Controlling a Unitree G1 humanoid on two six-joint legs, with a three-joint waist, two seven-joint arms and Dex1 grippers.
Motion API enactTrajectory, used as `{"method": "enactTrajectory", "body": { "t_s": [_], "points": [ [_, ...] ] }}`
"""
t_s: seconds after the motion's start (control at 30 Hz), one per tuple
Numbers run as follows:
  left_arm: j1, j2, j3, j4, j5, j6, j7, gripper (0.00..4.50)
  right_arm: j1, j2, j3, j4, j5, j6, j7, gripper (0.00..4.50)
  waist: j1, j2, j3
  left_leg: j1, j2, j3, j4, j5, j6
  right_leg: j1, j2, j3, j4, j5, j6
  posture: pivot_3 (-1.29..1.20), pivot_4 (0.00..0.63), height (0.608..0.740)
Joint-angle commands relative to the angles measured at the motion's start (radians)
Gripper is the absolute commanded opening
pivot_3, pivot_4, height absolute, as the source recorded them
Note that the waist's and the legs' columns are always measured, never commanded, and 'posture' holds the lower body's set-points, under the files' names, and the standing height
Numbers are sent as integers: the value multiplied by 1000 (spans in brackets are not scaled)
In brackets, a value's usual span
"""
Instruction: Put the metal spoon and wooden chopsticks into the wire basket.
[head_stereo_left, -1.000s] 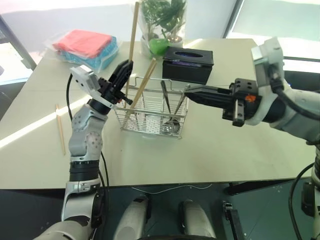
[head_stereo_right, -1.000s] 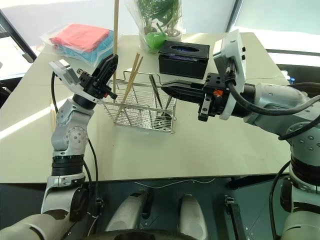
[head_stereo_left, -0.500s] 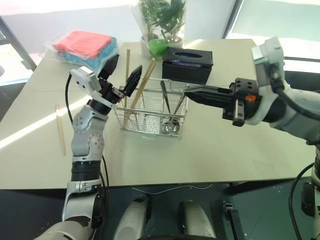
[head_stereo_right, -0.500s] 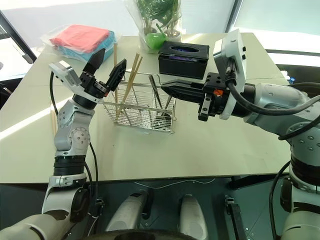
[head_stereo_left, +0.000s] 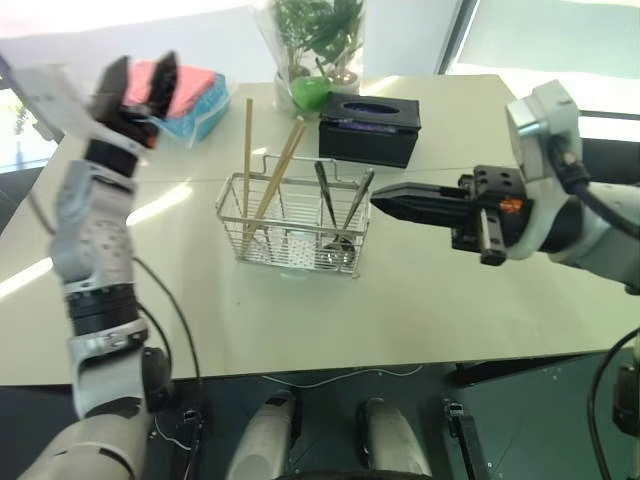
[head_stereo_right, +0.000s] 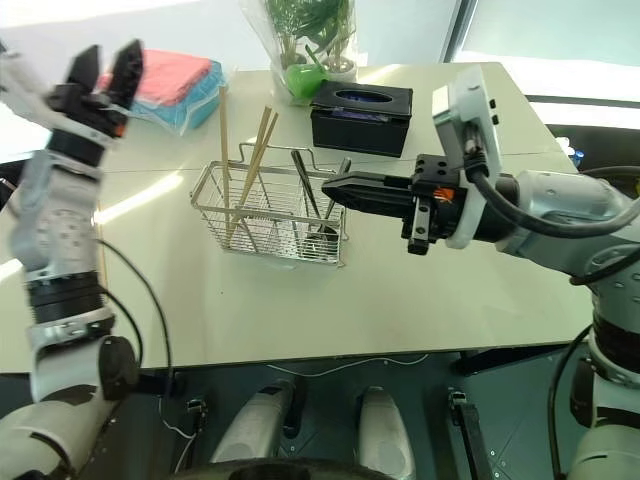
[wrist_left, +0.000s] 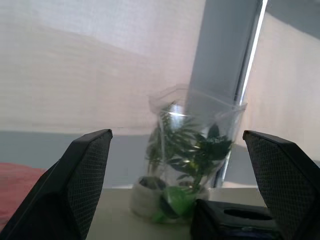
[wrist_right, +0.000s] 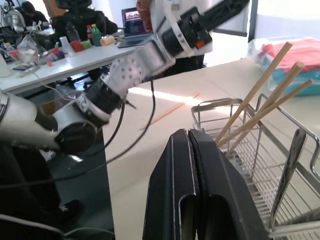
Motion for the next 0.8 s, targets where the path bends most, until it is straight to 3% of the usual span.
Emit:
{"method": "enactTrajectory", "body": {
  "t_s": [0.03,0.17,0.27,0.5,0.8],
  "points": [
    [66,95,21,8,83,69,59,4431,5,-37,-51,-8,120,10,13,0,-2,0,0,0,0,0,0,0,0,0,0,0,0,0,0,0,150,740],
    [173,189,-30,5,260,198,214,4431,18,-77,-51,-6,191,21,21,0,4,0,0,0,0,0,0,0,0,0,-1,1,0,-2,-3,0,150,740],
    [257,206,-3,-14,327,315,316,4431,27,-93,-43,-8,218,22,30,0,8,0,0,0,0,0,0,-1,-1,-1,-3,1,0,-2,-4,0,150,740],
    [399,171,77,-107,314,494,356,4431,21,-100,-25,0,220,19,46,0,14,0,0,-2,0,0,-1,-2,-3,-3,-4,3,-1,-2,-4,0,150,740],
    [434,119,63,-134,318,496,314,4431,3,-97,-5,8,213,17,58,0,13,0,0,-2,0,0,-2,-3,-3,-3,-5,3,-2,-2,-4,0,150,740]
  ]
}}
